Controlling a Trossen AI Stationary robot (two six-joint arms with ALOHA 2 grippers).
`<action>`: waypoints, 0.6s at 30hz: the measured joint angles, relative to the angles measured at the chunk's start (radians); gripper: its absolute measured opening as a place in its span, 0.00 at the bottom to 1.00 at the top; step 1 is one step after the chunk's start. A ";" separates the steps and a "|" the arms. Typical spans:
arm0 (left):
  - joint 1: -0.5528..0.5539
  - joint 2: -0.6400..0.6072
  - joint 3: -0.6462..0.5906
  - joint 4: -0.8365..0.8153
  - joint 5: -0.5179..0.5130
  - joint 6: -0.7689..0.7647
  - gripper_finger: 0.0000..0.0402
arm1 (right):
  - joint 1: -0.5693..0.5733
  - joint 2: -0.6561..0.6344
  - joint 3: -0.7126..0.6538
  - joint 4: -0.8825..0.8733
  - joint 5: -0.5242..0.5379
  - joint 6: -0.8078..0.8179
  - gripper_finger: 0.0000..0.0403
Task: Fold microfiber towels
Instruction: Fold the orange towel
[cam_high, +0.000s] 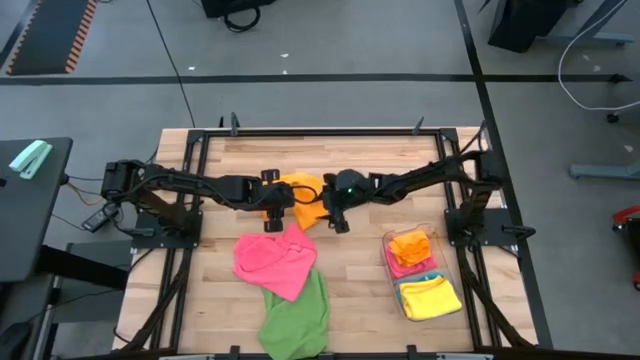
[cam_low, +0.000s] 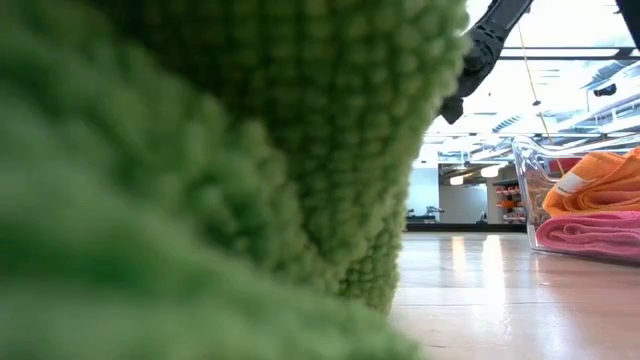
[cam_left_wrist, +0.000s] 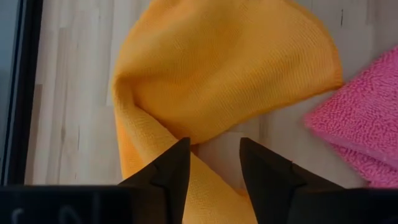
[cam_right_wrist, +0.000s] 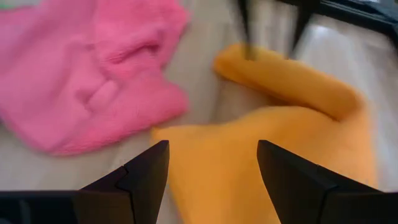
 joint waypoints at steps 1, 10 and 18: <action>0.001 0.000 0.000 0.001 0.000 -0.002 0.36 | 0.009 0.015 0.006 0.000 -0.001 -0.015 0.63; 0.002 0.001 0.000 0.010 0.000 -0.029 0.33 | 0.080 0.183 0.132 -0.014 0.051 -0.159 0.63; 0.000 0.001 0.000 -0.001 0.000 -0.058 0.34 | 0.063 0.262 0.197 -0.073 0.071 -0.129 0.51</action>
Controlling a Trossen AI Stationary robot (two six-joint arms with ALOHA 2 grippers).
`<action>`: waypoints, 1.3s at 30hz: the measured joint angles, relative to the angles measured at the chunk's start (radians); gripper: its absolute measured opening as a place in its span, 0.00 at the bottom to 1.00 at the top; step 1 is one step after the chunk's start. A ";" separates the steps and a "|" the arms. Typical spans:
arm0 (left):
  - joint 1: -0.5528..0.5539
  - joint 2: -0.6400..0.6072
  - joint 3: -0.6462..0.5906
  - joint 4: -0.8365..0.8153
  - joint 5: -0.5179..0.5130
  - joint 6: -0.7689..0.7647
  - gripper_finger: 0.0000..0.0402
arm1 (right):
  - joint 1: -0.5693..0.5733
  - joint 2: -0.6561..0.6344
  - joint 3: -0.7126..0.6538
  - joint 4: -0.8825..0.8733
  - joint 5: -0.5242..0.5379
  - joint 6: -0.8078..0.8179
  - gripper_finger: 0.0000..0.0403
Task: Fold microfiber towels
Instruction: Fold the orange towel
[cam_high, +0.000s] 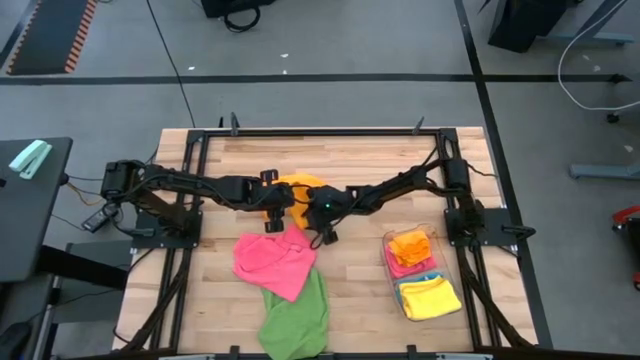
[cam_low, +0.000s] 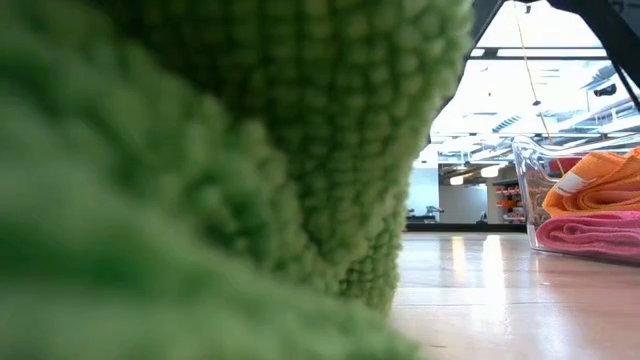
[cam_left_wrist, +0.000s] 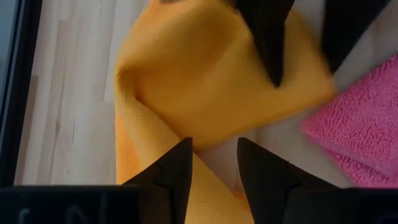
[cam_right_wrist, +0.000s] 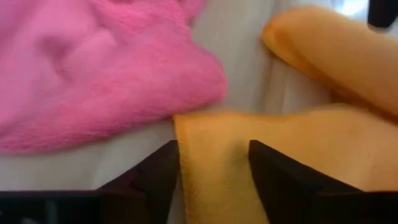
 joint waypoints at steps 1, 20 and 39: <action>0.000 0.000 0.000 0.002 0.000 -0.002 0.33 | -0.006 0.004 0.001 0.000 -0.002 0.015 0.48; -0.034 -0.071 -0.001 -0.061 -0.001 0.011 0.27 | -0.031 -0.322 -0.001 -0.222 -0.007 0.062 0.04; -0.053 -0.147 0.000 0.250 -0.070 -0.125 0.41 | -0.042 -0.585 0.001 -0.312 0.062 0.249 0.03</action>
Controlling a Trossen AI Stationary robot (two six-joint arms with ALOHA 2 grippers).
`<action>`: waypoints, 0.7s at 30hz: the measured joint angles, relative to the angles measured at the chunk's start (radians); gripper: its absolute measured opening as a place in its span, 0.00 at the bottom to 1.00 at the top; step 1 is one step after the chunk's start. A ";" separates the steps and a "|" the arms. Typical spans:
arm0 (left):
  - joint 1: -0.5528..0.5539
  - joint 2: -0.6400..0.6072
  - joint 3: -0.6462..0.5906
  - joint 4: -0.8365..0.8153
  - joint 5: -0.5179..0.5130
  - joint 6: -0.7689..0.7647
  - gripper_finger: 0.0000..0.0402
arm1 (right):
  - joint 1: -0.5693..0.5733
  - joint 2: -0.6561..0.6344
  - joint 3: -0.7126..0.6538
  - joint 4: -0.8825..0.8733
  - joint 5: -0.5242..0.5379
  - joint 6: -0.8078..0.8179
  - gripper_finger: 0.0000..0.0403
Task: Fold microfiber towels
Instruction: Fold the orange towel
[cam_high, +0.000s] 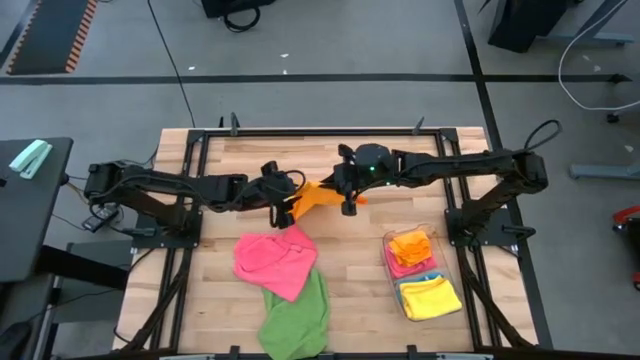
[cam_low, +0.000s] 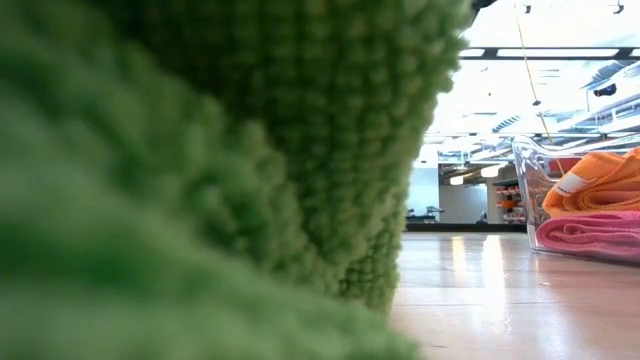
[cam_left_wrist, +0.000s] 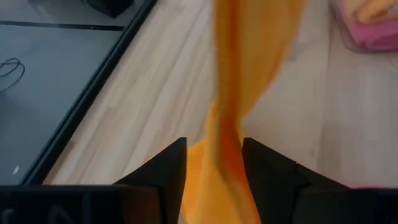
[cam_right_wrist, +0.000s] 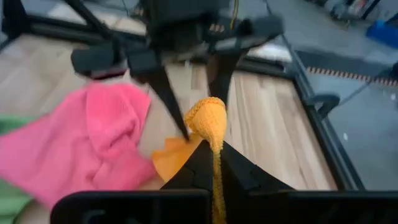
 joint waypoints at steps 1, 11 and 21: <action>0.000 0.002 0.000 0.014 -0.001 0.000 0.43 | 0.002 0.000 0.006 -0.023 0.009 0.005 0.03; -0.010 0.014 0.000 0.038 -0.002 0.000 0.53 | 0.051 0.000 0.123 -0.135 0.125 0.043 0.03; -0.038 0.044 -0.004 -0.014 -0.002 -0.007 0.51 | 0.054 0.001 0.194 -0.196 0.181 0.138 0.03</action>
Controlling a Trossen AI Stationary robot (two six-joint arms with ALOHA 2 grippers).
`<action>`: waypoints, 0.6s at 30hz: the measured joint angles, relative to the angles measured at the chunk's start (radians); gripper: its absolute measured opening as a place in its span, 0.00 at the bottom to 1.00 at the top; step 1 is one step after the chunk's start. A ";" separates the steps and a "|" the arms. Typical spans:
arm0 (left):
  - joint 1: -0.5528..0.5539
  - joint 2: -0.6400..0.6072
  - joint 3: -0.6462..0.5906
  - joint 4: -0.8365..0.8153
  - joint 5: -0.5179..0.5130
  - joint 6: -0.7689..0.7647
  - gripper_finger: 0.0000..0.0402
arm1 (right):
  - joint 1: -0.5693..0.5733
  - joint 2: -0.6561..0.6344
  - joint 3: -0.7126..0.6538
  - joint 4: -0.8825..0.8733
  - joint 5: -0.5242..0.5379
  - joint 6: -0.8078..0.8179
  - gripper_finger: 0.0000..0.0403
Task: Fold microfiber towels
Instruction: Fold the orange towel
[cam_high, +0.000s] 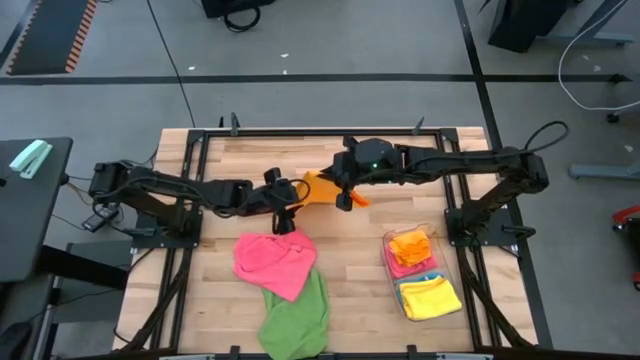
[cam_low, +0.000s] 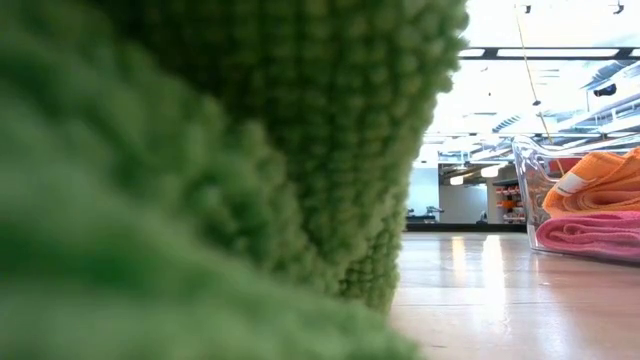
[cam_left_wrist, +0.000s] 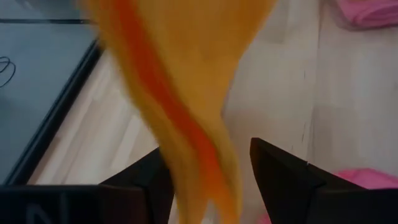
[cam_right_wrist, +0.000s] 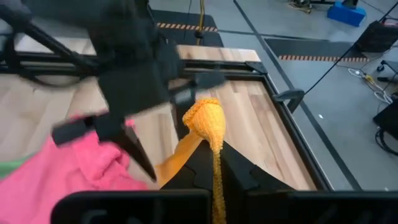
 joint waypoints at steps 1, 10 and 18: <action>0.000 0.006 -0.008 -0.004 0.001 0.000 0.51 | 0.000 0.000 0.008 -0.005 0.000 0.000 0.03; 0.003 0.071 -0.101 -0.009 -0.018 -0.033 0.50 | 0.004 0.000 0.045 -0.063 -0.004 0.008 0.03; 0.002 0.083 -0.133 0.058 -0.069 -0.040 0.34 | 0.004 0.000 0.045 -0.069 -0.003 0.008 0.03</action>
